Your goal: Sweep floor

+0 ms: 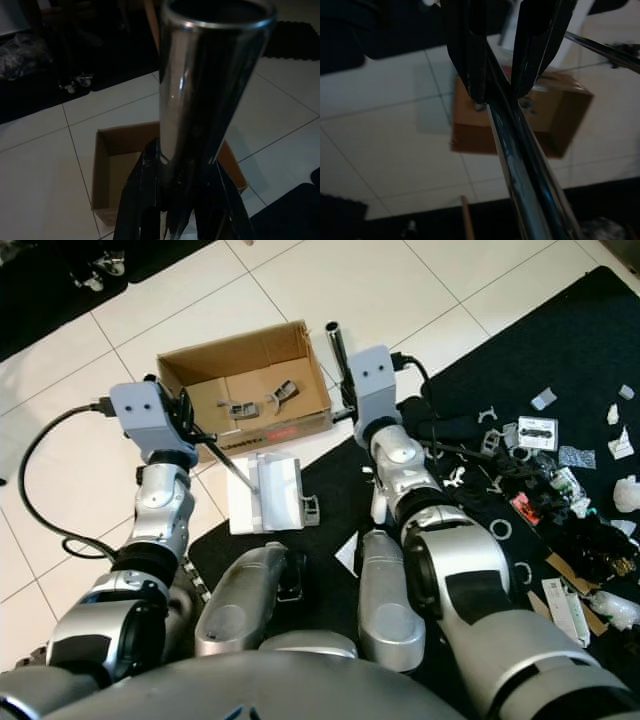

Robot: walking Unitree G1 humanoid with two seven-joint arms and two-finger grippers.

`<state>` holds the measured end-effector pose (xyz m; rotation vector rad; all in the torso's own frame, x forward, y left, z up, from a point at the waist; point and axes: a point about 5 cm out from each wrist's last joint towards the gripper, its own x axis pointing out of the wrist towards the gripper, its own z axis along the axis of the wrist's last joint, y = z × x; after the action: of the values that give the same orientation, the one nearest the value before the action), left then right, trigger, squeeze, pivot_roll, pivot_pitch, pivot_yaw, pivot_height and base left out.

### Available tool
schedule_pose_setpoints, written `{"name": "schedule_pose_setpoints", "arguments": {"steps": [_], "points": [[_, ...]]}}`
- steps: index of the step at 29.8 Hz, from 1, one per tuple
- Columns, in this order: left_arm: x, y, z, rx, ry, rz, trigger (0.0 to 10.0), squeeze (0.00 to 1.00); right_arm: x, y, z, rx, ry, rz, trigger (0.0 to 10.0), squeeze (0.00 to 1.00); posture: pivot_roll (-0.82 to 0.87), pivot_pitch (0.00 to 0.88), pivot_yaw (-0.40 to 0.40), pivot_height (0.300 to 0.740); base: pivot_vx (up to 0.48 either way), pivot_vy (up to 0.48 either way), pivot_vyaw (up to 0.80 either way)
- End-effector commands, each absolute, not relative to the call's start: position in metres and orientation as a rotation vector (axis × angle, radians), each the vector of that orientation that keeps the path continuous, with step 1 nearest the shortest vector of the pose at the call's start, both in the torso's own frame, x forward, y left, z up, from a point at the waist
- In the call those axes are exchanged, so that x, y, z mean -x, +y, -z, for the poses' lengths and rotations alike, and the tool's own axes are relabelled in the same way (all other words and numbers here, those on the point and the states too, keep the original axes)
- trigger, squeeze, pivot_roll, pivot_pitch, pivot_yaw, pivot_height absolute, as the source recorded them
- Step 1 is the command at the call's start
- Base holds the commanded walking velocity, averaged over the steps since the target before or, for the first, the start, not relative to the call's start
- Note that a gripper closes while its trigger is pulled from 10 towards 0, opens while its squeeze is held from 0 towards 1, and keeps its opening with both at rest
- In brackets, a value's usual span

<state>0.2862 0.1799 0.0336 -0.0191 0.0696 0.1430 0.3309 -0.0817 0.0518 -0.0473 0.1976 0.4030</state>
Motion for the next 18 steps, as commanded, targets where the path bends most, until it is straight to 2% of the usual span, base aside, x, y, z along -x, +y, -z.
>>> {"name": "schedule_pose_setpoints", "arguments": {"steps": [1, 3, 8, 13, 18], "points": [[-0.279, 0.178, -0.023, 0.038, 0.124, -0.156, 10.0, 0.00, -0.333, -0.066, -0.061, 0.010, 0.163, -0.449, 10.0, 0.00, 0.07, 0.160, 0.000, 0.740, 0.000, 0.000, 0.00], [-0.279, 0.178, -0.023, 0.040, 0.123, -0.159, 10.0, 0.00, -0.333, -0.051, -0.067, -0.009, 0.142, -0.497, 10.0, 0.00, 0.07, 0.159, -0.003, 0.740, 0.000, 0.000, 0.00], [-0.279, 0.177, -0.023, 0.043, 0.123, -0.161, 10.0, 0.00, -0.333, -0.037, -0.073, -0.028, 0.124, -0.544, 10.0, 0.00, 0.07, 0.158, -0.005, 0.740, 0.000, 0.000, 0.00], [-0.280, 0.176, -0.023, 0.045, 0.124, -0.160, 10.0, 0.00, -0.332, -0.005, -0.098, -0.079, 0.018, -0.703, 10.0, 0.00, 0.06, 0.154, -0.007, 0.740, 0.000, 0.000, 0.00], [-0.281, 0.176, -0.023, 0.046, 0.124, -0.158, 10.0, 0.00, -0.331, 0.010, -0.113, -0.103, -0.049, -0.772, 10.0, 0.00, 0.06, 0.154, -0.007, 0.740, 0.000, 0.000, 0.00]]}}
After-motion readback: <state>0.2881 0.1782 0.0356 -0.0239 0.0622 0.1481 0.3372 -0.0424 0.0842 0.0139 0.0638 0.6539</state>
